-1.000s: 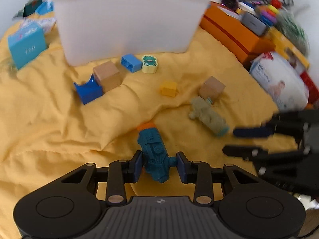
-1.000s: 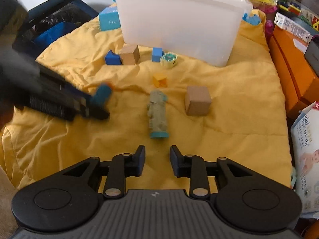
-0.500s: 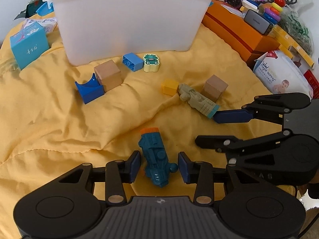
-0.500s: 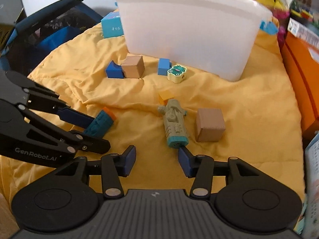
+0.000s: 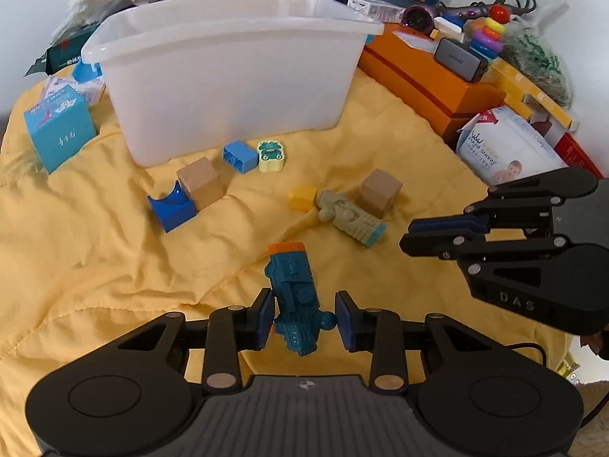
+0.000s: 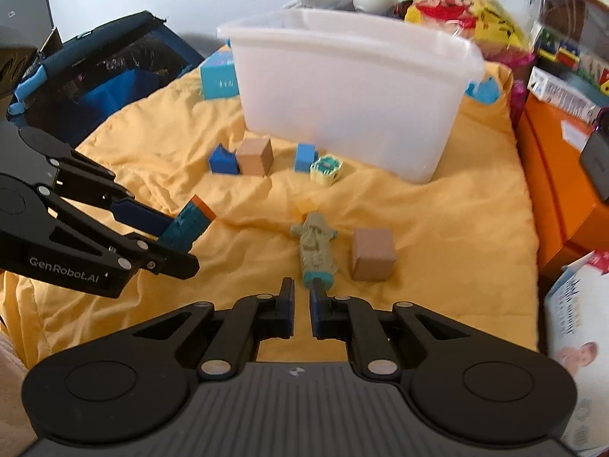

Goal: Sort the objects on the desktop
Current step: 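Grasp the teal figure with the left tool while the right tool grasps the beige toy car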

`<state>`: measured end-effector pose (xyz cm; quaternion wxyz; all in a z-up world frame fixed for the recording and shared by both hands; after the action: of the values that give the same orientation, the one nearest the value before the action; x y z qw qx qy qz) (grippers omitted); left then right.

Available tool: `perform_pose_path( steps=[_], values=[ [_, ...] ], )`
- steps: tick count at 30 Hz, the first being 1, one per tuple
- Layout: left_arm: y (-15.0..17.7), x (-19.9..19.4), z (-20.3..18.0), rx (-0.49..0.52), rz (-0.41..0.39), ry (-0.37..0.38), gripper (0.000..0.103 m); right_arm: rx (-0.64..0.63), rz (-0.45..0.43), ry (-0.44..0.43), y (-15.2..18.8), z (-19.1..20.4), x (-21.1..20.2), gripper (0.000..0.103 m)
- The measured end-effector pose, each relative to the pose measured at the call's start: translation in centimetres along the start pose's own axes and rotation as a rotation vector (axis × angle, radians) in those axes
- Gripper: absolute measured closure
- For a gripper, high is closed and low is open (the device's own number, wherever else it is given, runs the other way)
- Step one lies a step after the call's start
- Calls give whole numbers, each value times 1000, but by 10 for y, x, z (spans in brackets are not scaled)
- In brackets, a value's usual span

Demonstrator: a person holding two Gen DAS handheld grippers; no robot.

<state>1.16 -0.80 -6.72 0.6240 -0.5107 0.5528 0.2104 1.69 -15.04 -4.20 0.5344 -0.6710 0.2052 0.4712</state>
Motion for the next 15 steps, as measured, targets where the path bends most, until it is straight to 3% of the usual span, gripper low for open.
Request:
perform_pose_path(
  steps=[9, 15],
  values=[
    [1, -3, 3, -16, -14, -14, 65, 9, 29, -11, 8, 4, 10, 93],
    [-1, -8, 7, -30, -31, -15, 65, -2, 16, 12, -4, 3, 13, 92]
  ],
)
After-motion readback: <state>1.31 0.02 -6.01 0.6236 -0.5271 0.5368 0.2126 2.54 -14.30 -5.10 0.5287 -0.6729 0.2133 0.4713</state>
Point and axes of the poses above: each gripper's, at about its wrist camera, not at the fingertips, and x roughly the way its jaws point, z to its left, y to its underside, the point moved 7 cm from there along x, roughly the way its jaws point, and after that the axes turned 9 degrees about z, right-handed, at the moved point
